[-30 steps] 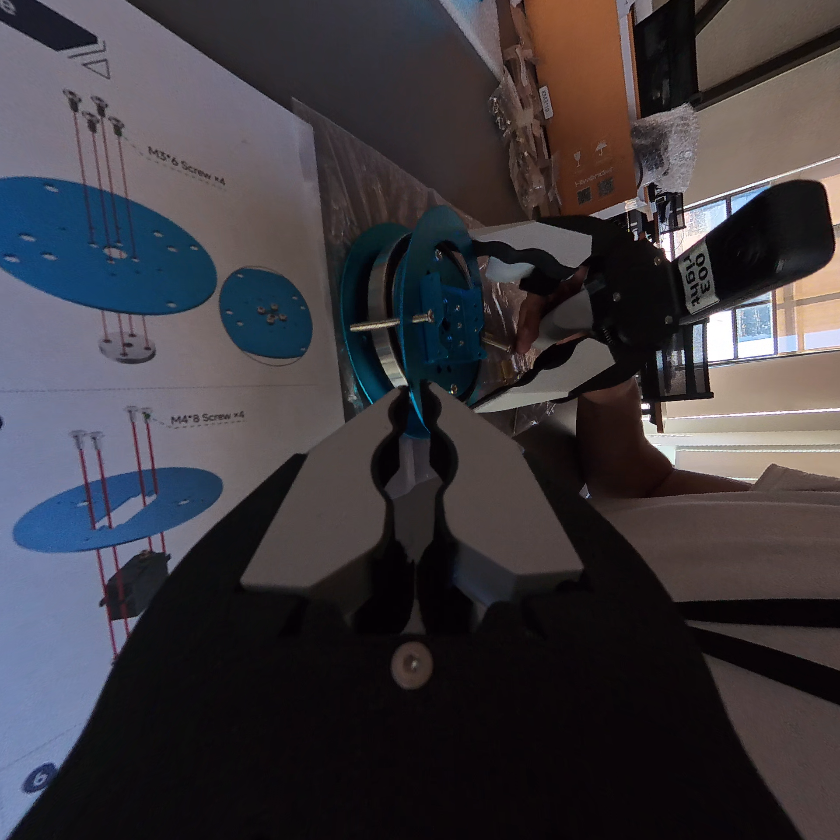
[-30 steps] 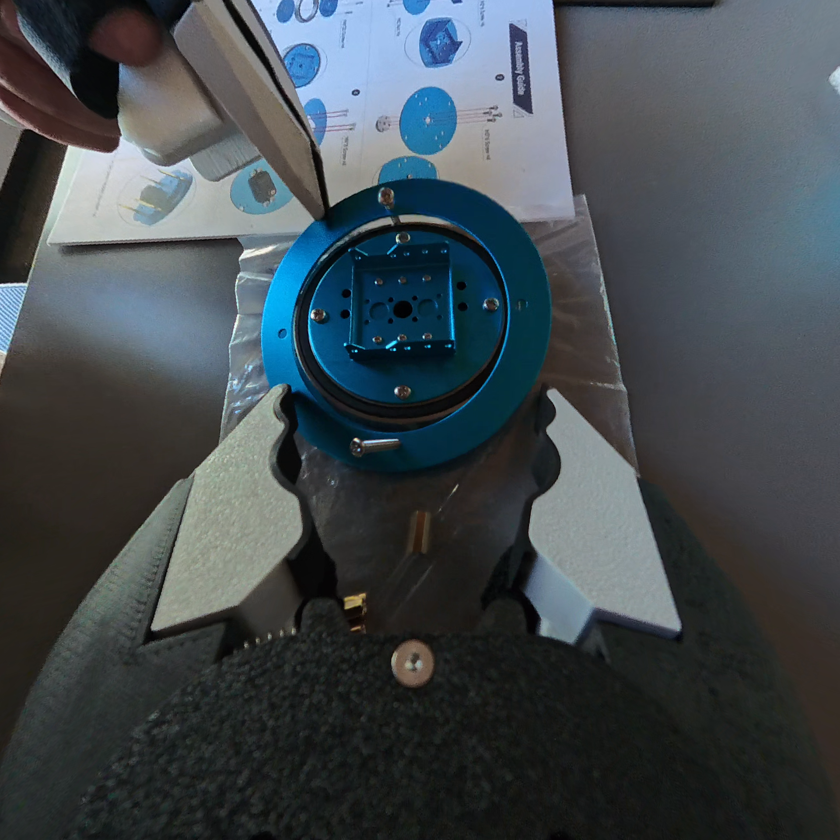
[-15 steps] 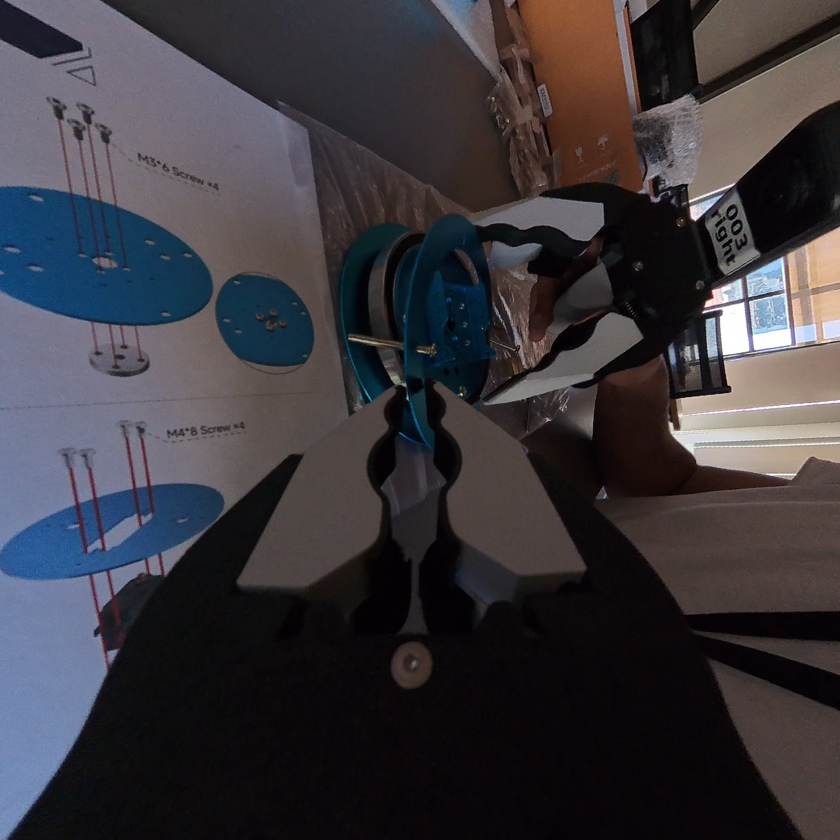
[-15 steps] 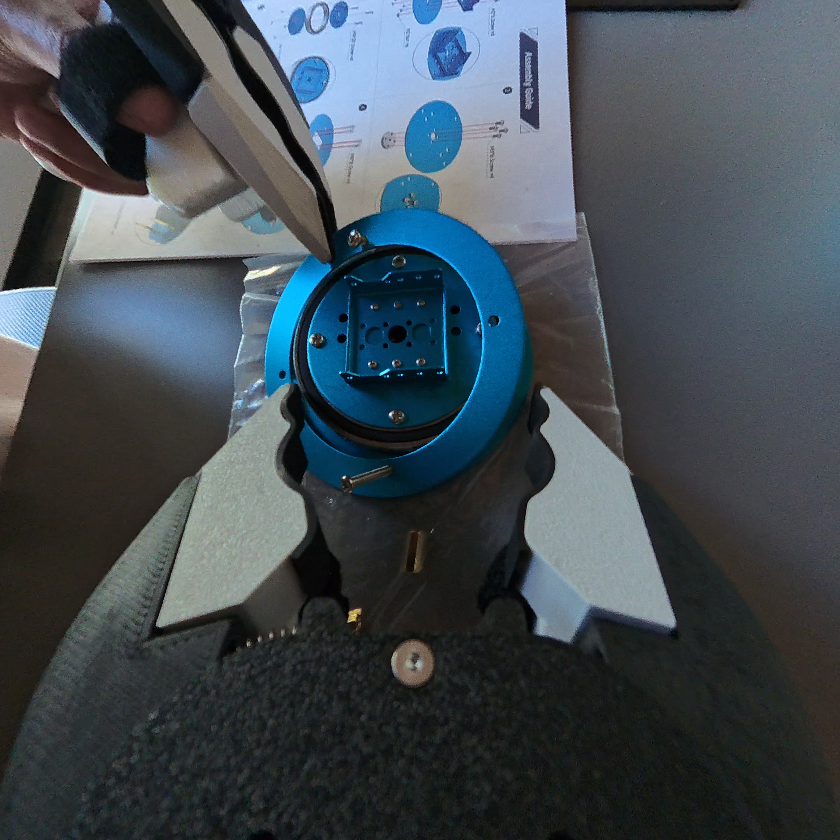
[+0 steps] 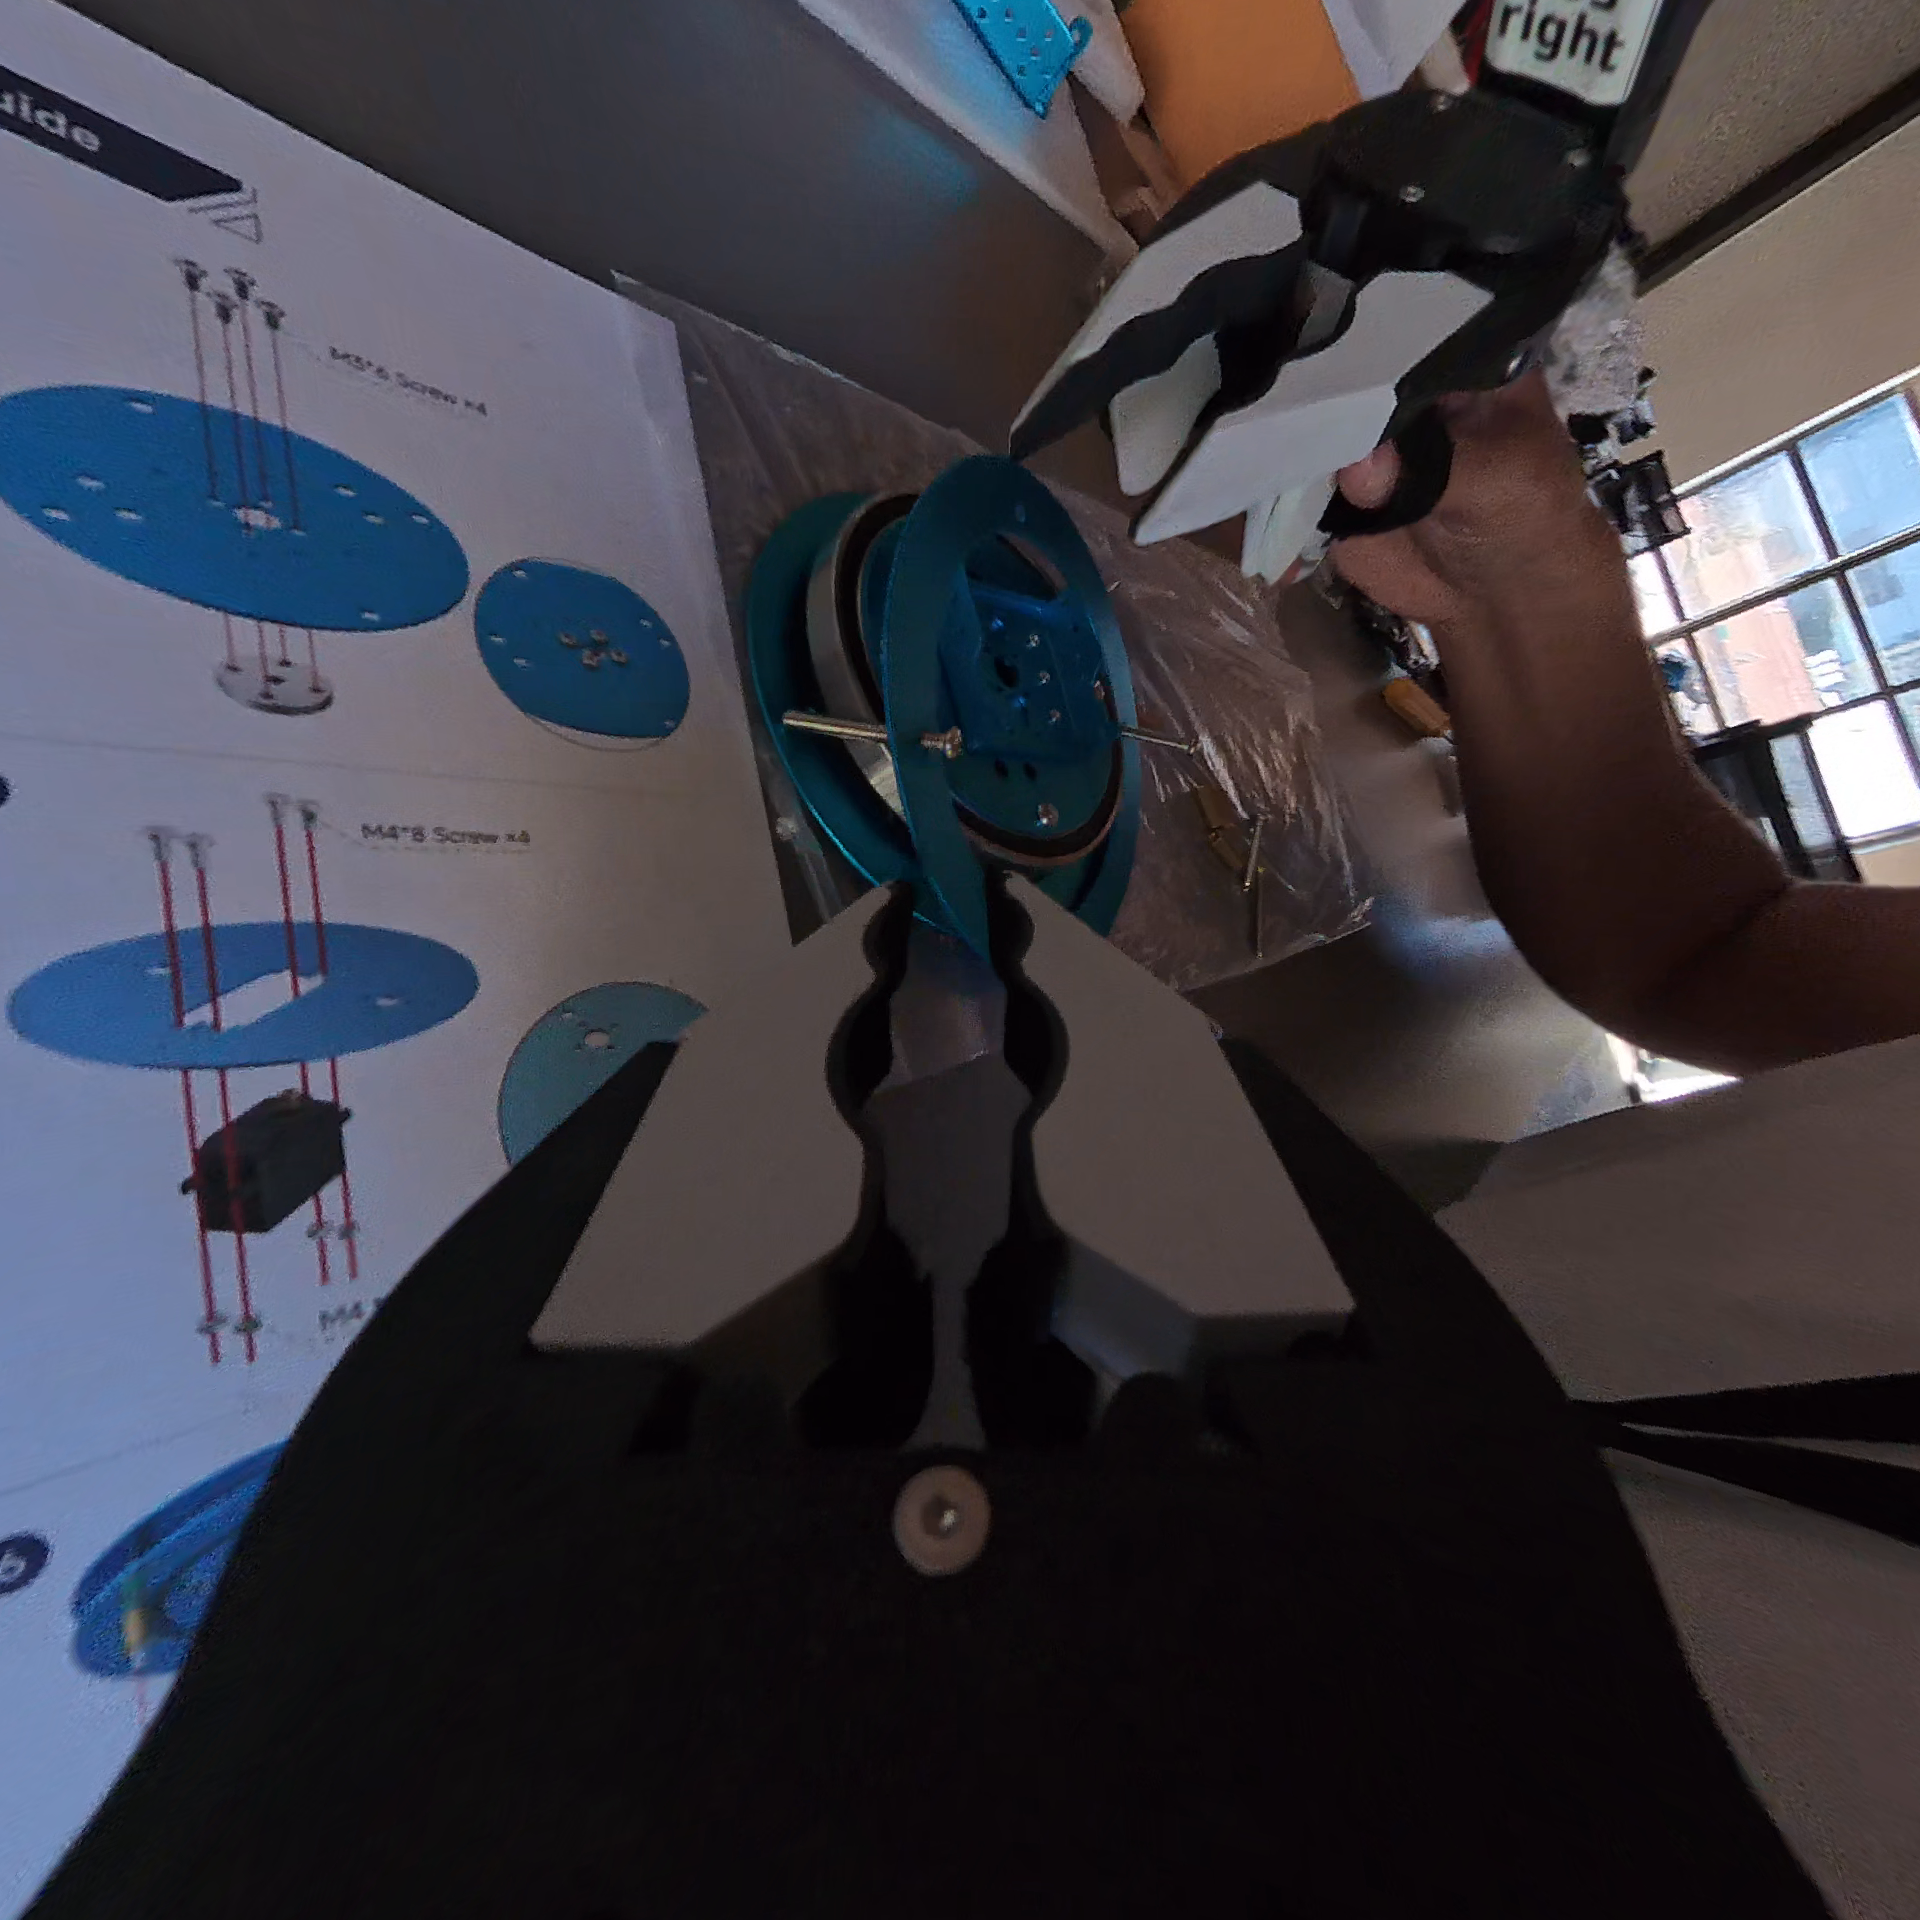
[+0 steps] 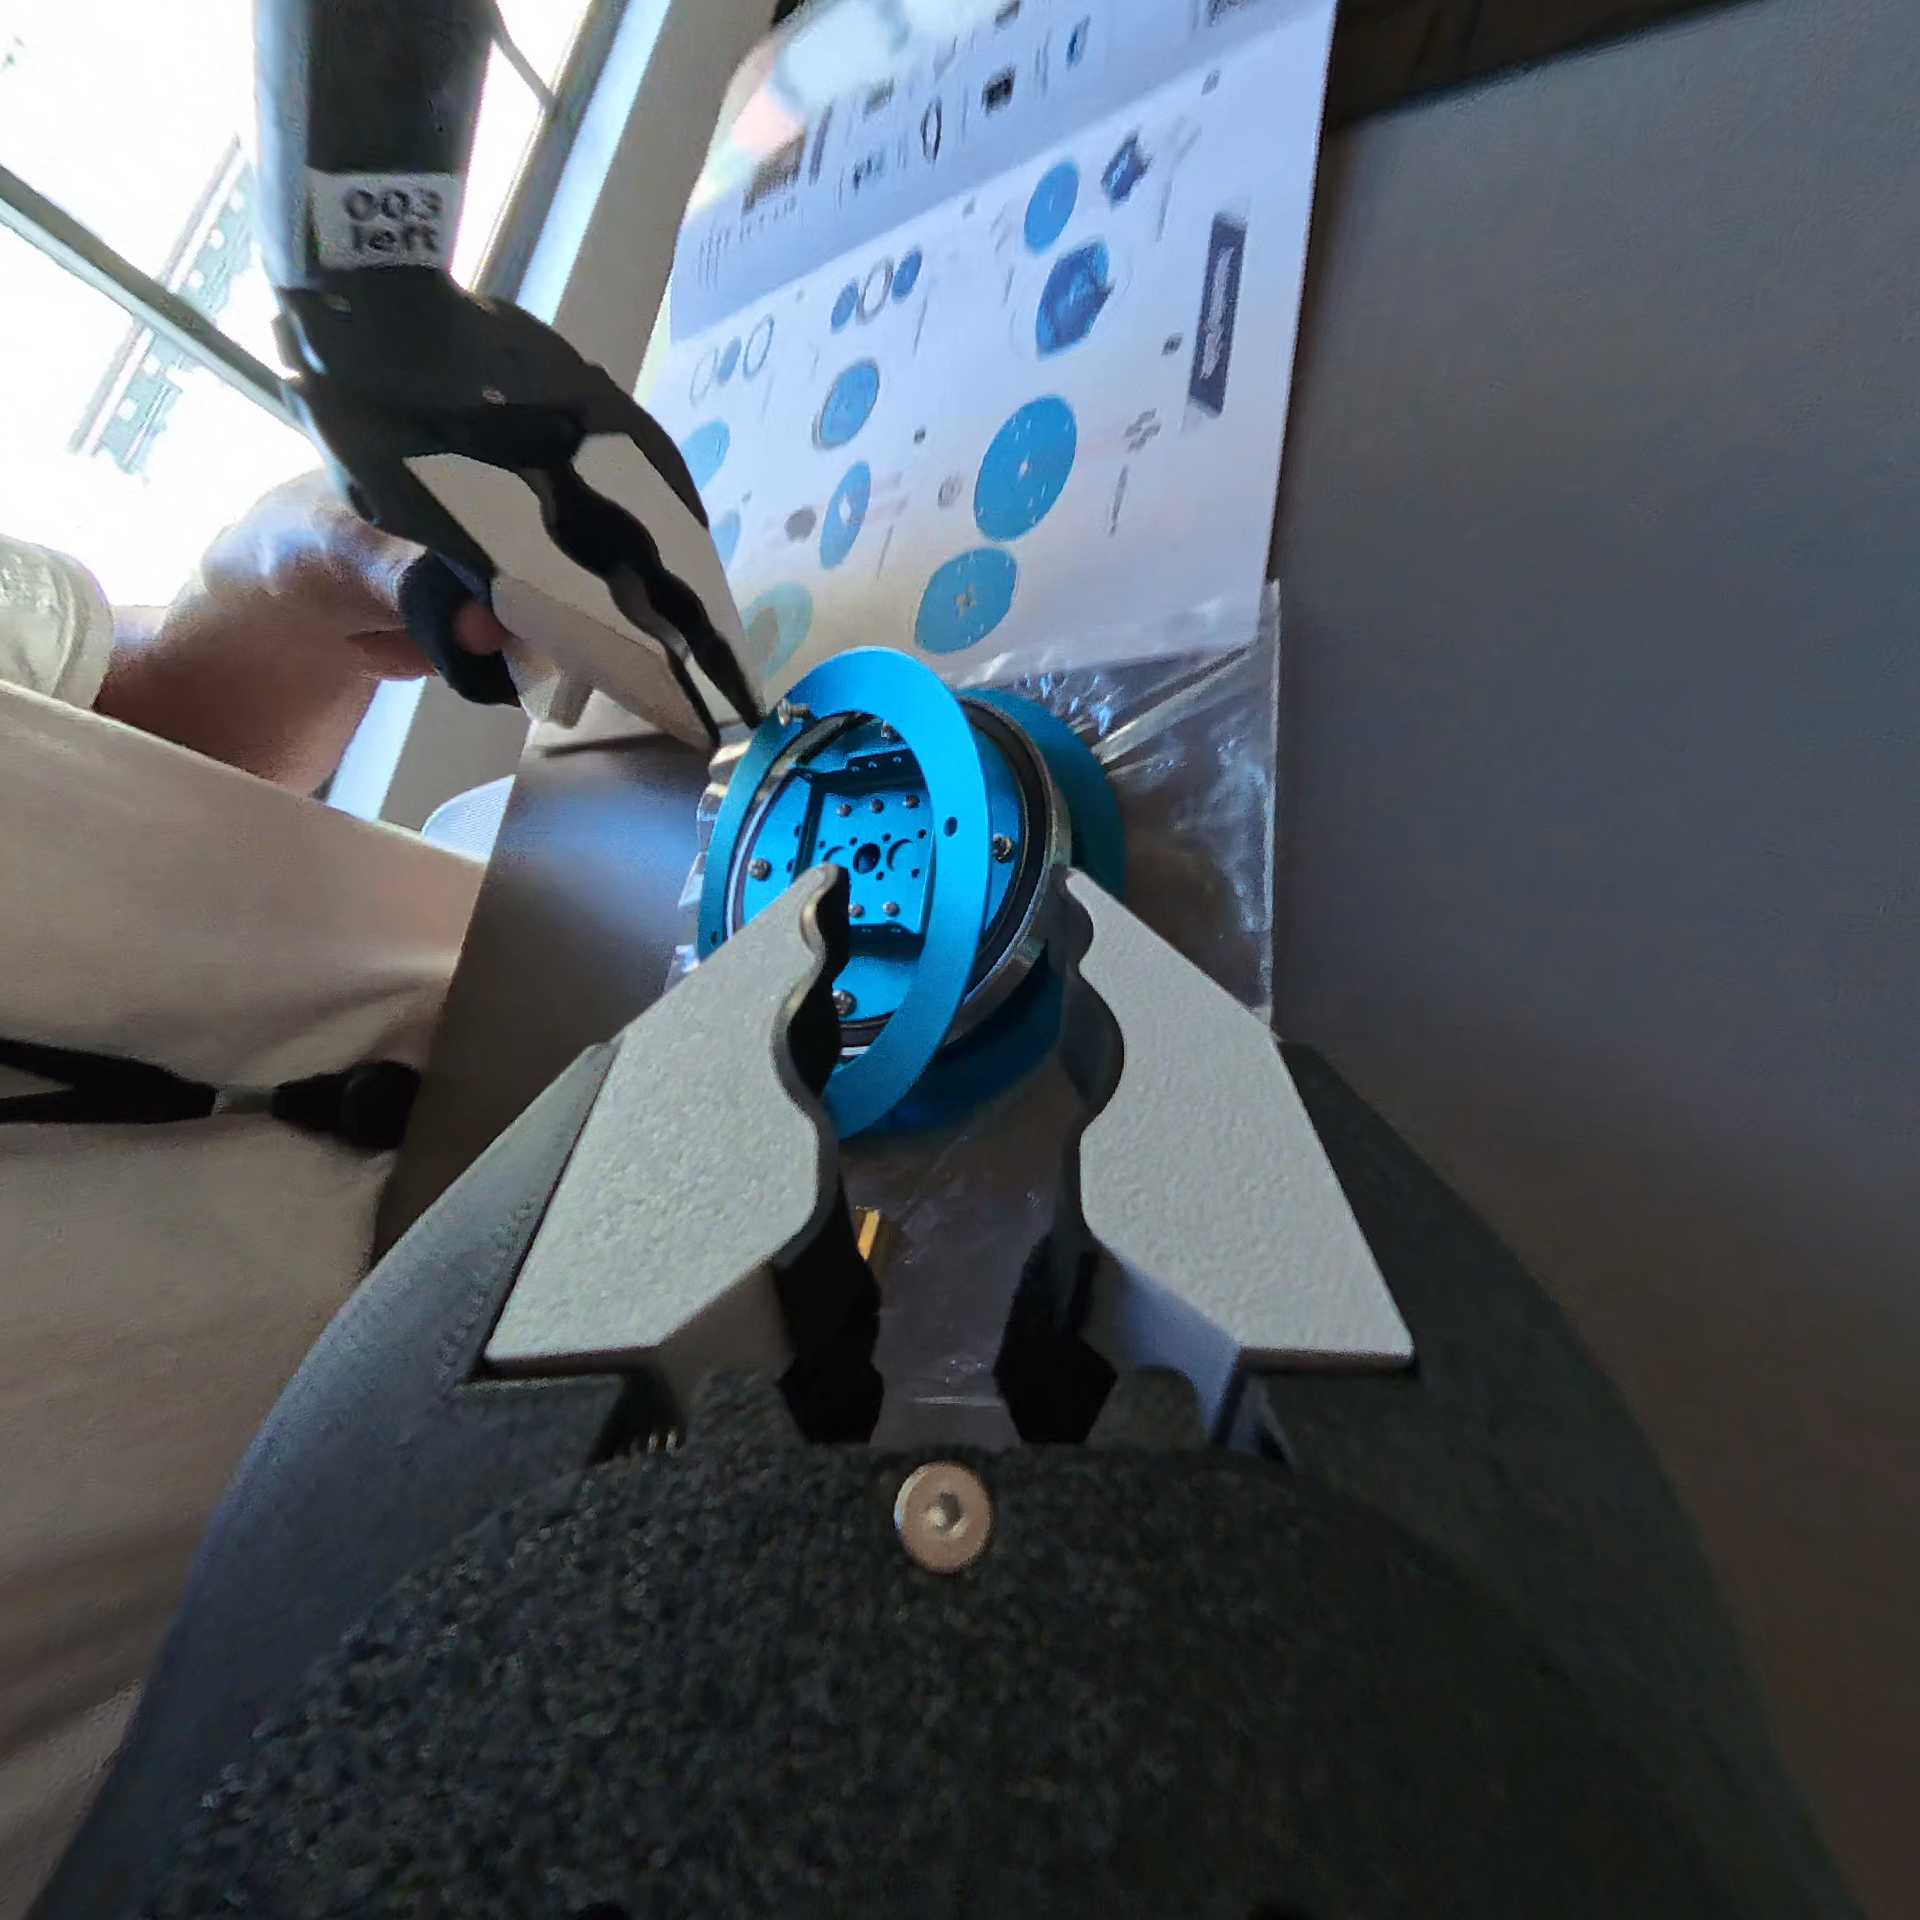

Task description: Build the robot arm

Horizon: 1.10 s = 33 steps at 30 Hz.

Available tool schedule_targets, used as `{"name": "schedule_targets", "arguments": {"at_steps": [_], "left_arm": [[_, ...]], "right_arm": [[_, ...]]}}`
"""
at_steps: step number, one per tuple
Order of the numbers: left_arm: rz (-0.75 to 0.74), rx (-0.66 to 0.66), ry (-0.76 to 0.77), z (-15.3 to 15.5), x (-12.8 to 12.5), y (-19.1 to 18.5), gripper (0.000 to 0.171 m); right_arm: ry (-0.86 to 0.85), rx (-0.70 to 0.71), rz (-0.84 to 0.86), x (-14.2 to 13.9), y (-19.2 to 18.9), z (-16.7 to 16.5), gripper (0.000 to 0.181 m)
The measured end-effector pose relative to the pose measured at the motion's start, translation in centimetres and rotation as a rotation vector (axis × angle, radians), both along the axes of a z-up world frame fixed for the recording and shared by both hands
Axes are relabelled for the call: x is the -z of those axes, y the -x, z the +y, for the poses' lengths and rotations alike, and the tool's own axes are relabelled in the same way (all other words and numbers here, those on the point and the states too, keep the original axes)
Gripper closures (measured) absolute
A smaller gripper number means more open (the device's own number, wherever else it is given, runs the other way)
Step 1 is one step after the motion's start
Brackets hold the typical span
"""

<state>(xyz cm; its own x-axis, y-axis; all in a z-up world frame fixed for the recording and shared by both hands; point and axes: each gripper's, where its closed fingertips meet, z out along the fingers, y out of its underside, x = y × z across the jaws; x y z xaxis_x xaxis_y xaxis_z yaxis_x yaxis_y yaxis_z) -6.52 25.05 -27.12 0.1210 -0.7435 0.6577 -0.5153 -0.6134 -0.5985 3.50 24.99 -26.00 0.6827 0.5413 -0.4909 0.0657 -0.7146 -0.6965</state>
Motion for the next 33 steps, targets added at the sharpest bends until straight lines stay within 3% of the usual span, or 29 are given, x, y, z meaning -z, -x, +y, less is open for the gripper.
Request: {"name": "schedule_targets", "arguments": {"at_steps": [4,7,12,16,23,33], "left_arm": [[0.013,-0.054,-0.111,-0.1,0.2,0.8,0.154],[0.015,-0.068,-0.17,-0.5,0.2,1.0,0.154],[0.023,-0.064,-0.238,-1.4,0.5,0.5,0.152],[0.007,-0.083,-0.266,-1.5,0.1,-0.2,0.152],[-0.034,-0.169,-0.006,-1.3,0.3,-2.0,0.152],[-0.179,-0.162,0.251,-2.1,-1.9,-3.0,0.171]], "right_arm": [[0.129,-0.069,-0.005,2.0,0.7,0.3,0.148],[0.185,-0.041,0.01,2.7,0.2,0.7,0.166],[0.282,0.016,0.159,2.7,-0.1,1.1,0.172],[0.278,0.027,0.153,2.8,-0.2,1.2,0.171],[0.253,0.053,0.152,2.7,-0.3,1.1,0.171],[0.24,0.089,0.24,1.0,-1.1,0.5,0.17]]}}
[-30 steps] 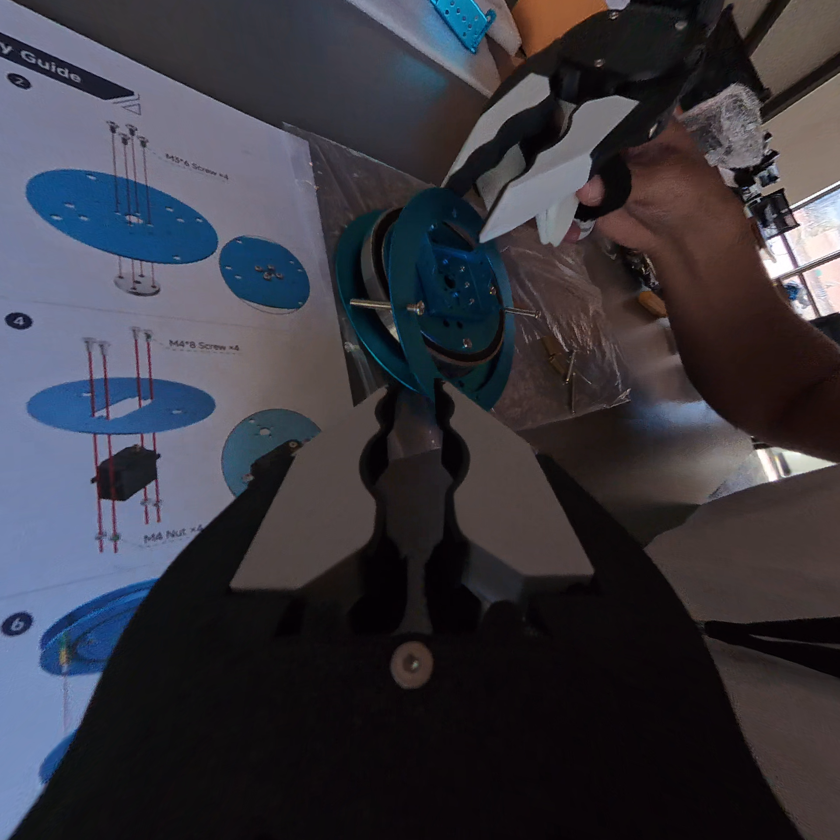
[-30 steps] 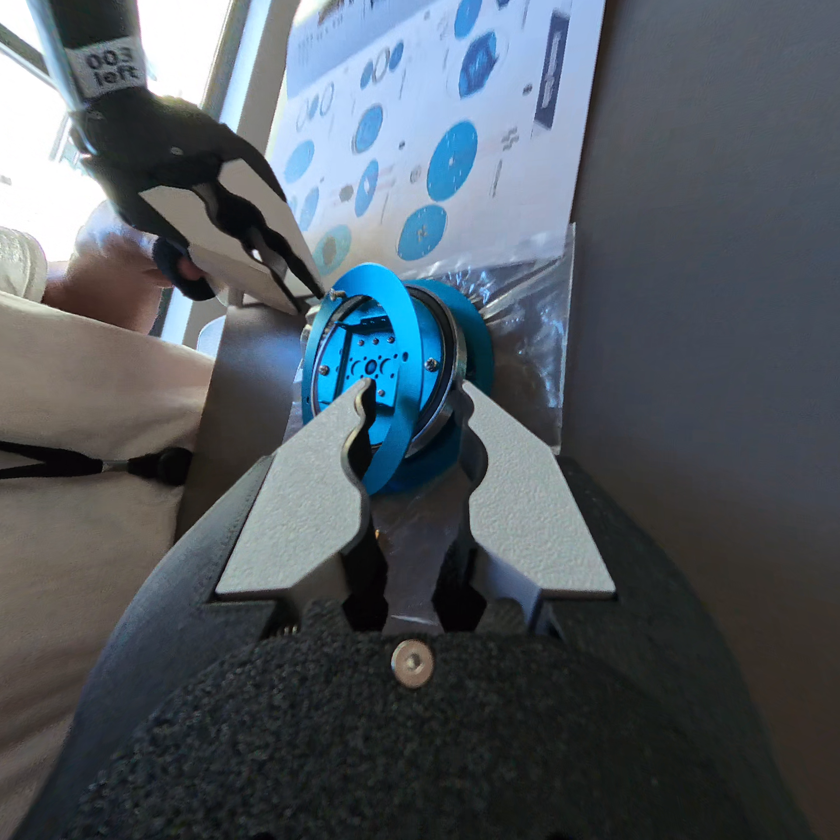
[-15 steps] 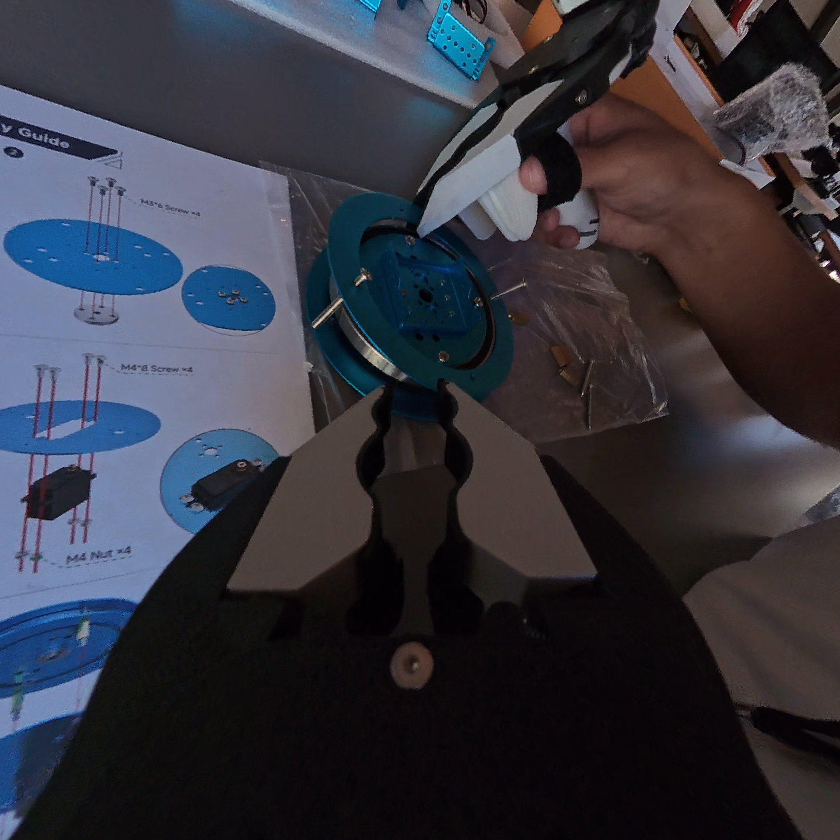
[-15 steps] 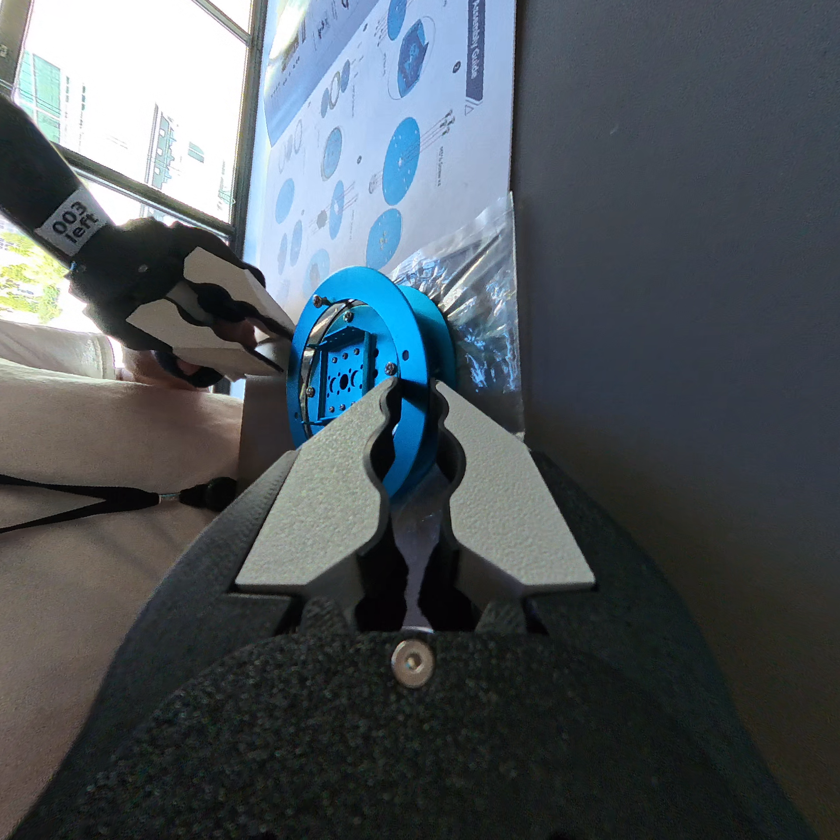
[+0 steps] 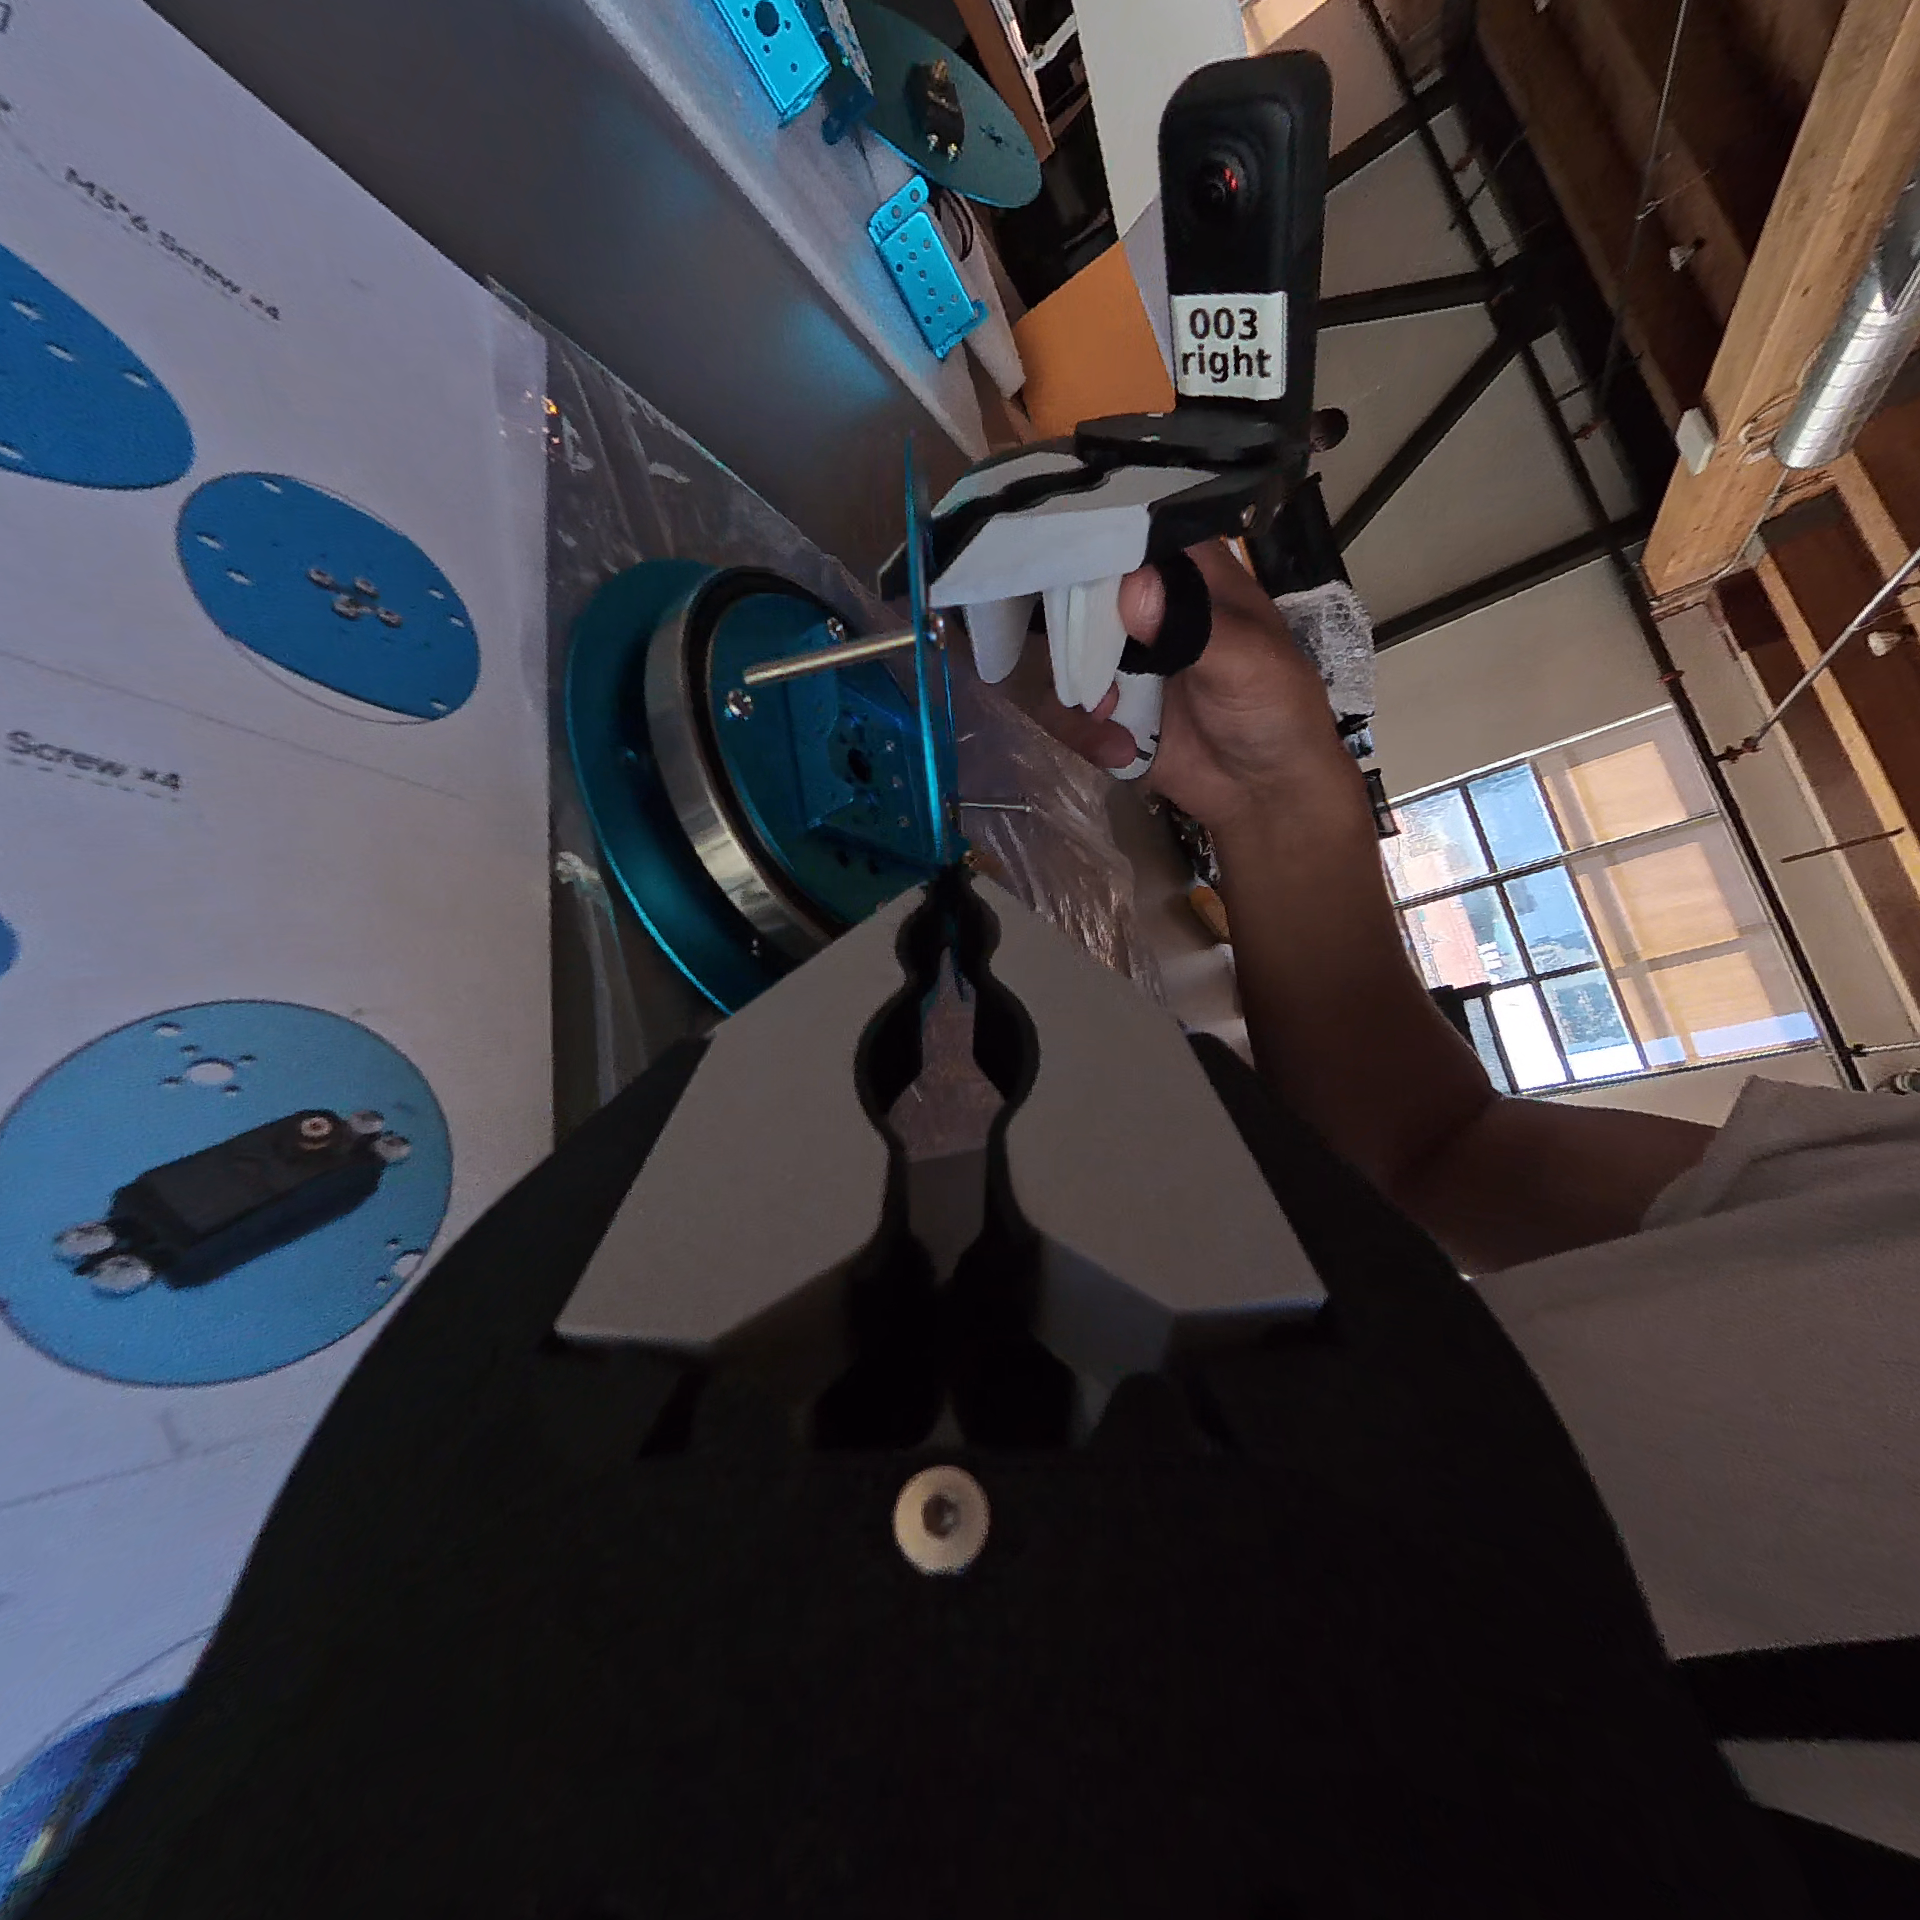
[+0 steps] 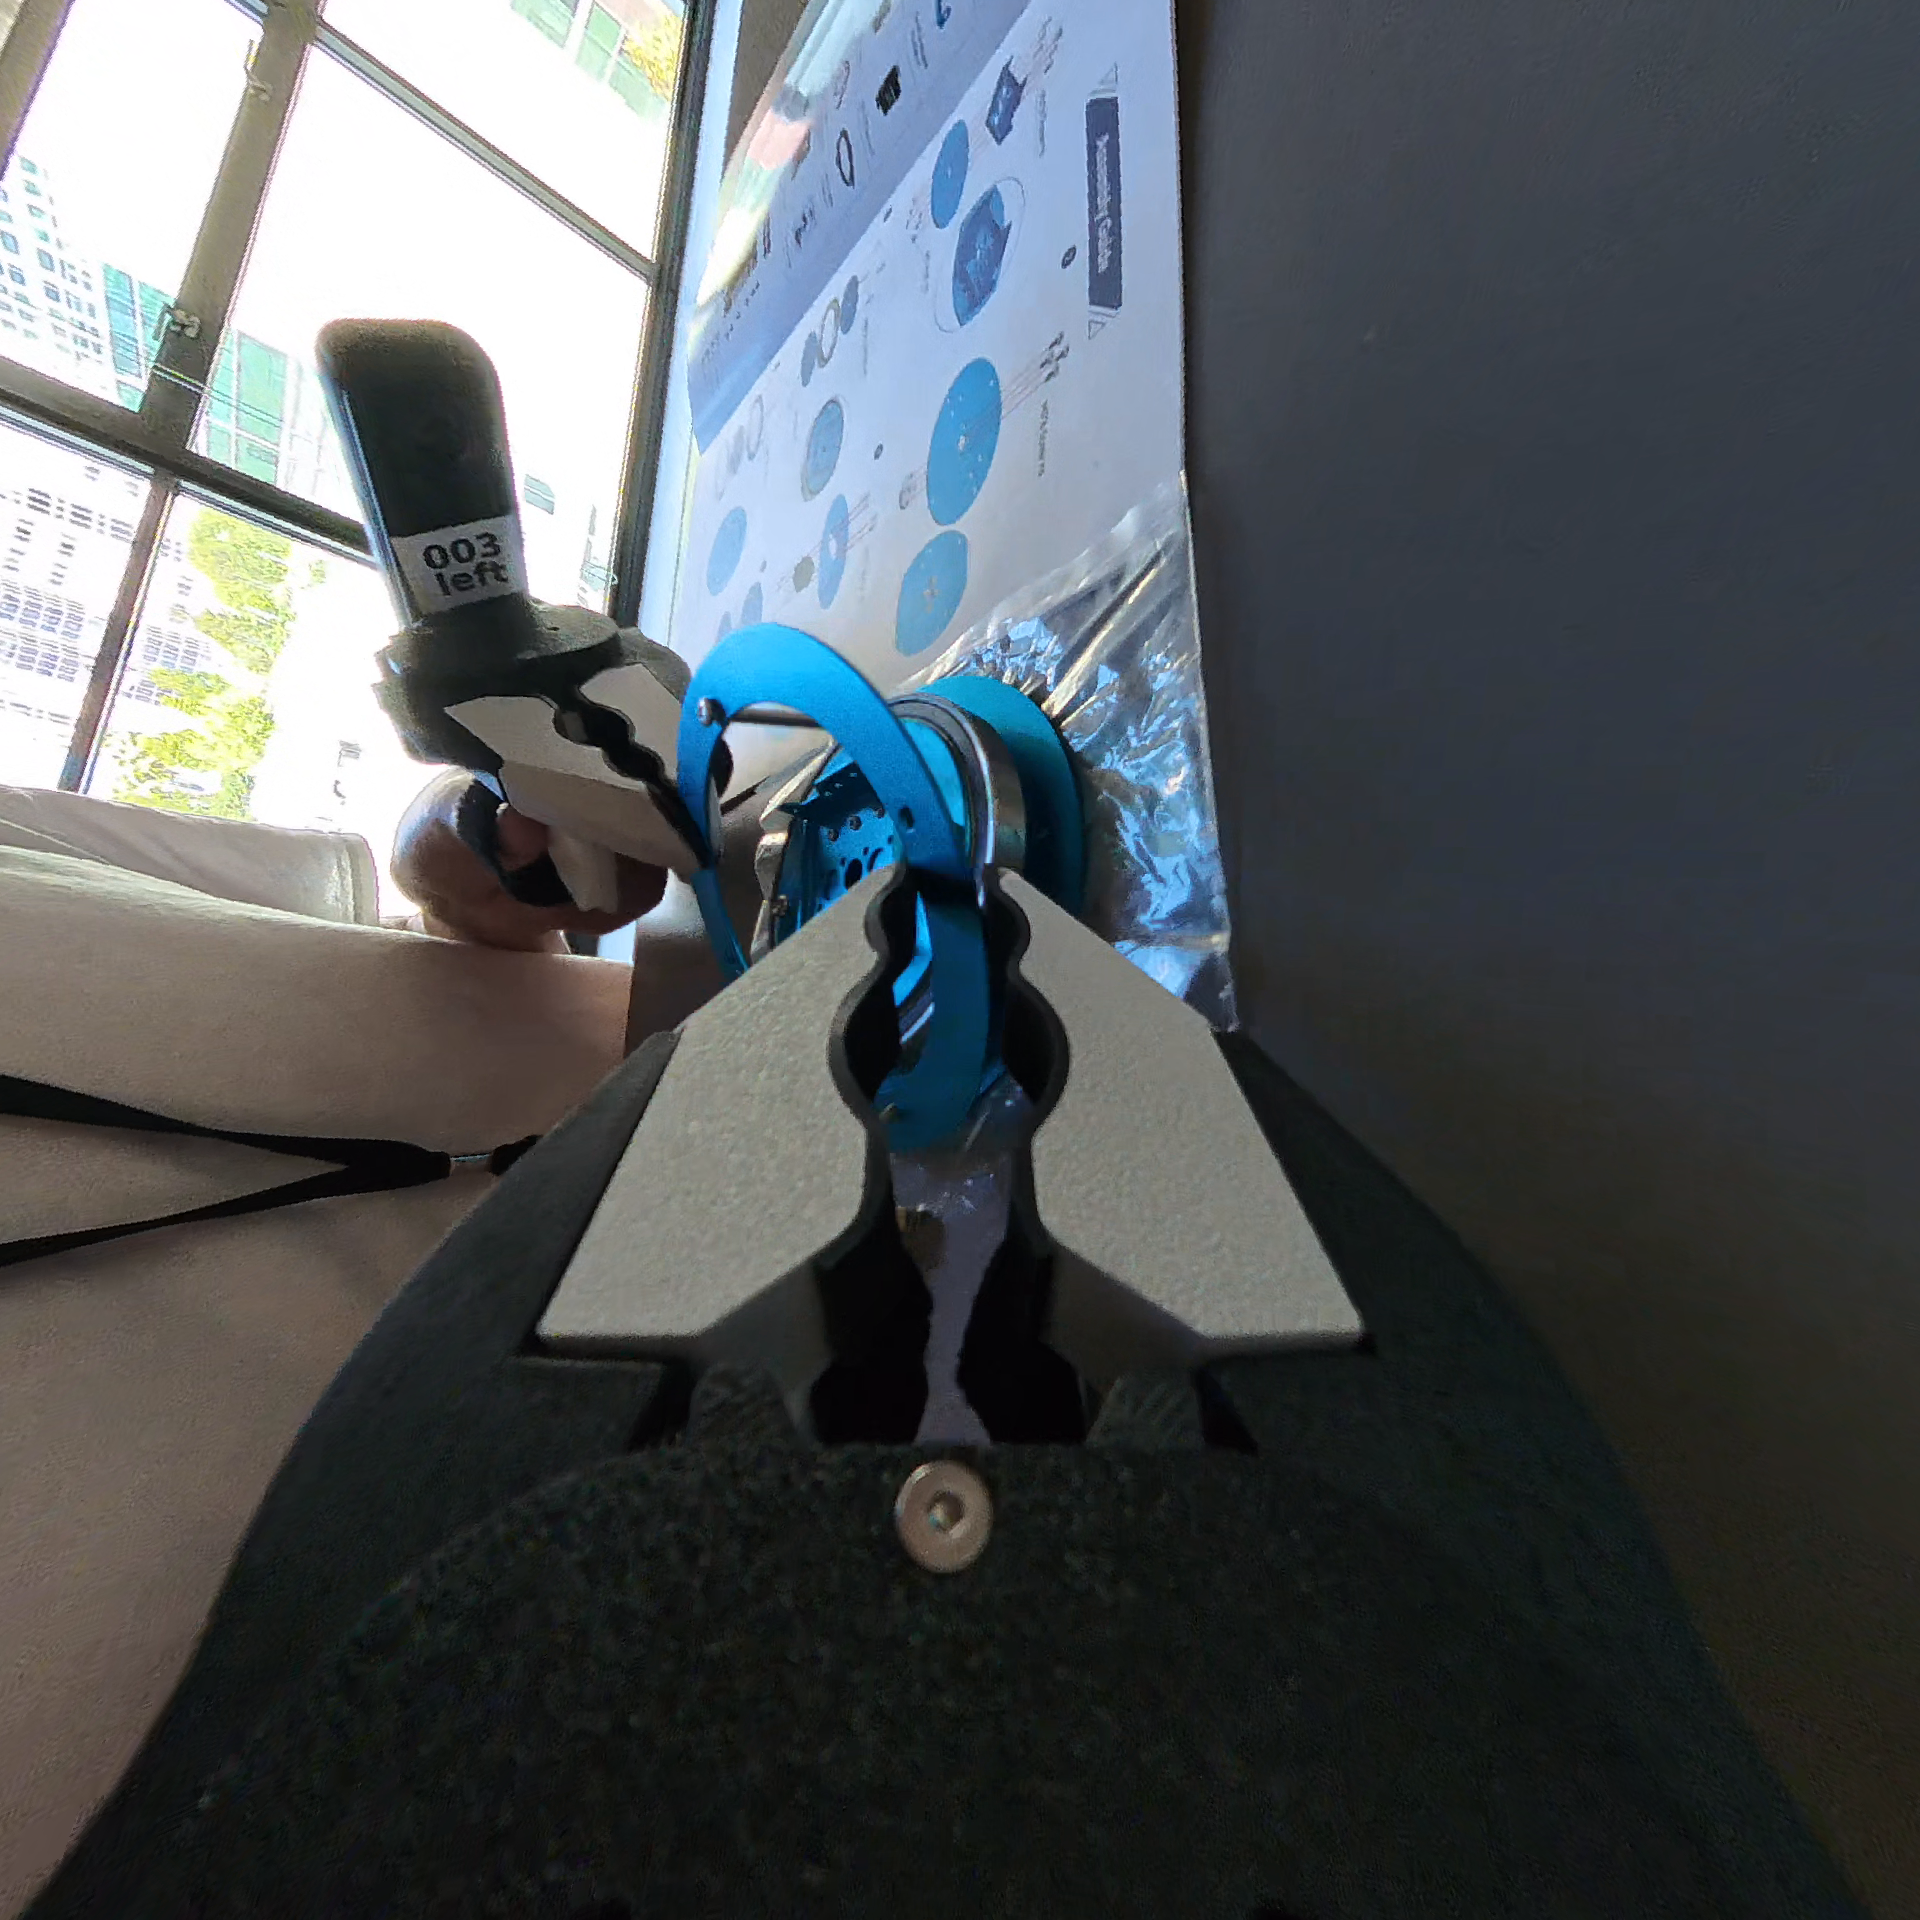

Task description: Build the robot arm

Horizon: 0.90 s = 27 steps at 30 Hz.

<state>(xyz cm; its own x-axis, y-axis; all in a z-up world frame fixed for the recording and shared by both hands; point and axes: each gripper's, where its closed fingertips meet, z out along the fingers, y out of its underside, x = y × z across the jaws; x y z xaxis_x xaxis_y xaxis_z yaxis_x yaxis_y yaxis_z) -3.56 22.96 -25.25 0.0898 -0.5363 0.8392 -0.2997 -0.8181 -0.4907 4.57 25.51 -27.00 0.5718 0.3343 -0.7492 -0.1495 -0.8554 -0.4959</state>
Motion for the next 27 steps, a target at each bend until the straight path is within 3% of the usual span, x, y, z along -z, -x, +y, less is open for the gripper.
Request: {"name": "schedule_targets", "arguments": {"at_steps": [7,15,27], "left_arm": [[-0.065,-0.033,0.227,0.8,-0.3,0.4,0.171],[-0.083,-0.048,0.377,1.1,-0.2,0.8,0.171],[-0.09,-0.06,0.456,0.6,0.0,0.7,0.171]], "right_arm": [[0.08,-0.017,-0.016,-0.2,0.3,0.4,0.172],[0.197,-0.073,0.037,-0.1,0.8,0.6,0.173],[0.204,-0.117,-0.01,-0.2,1.0,1.5,0.172]]}}
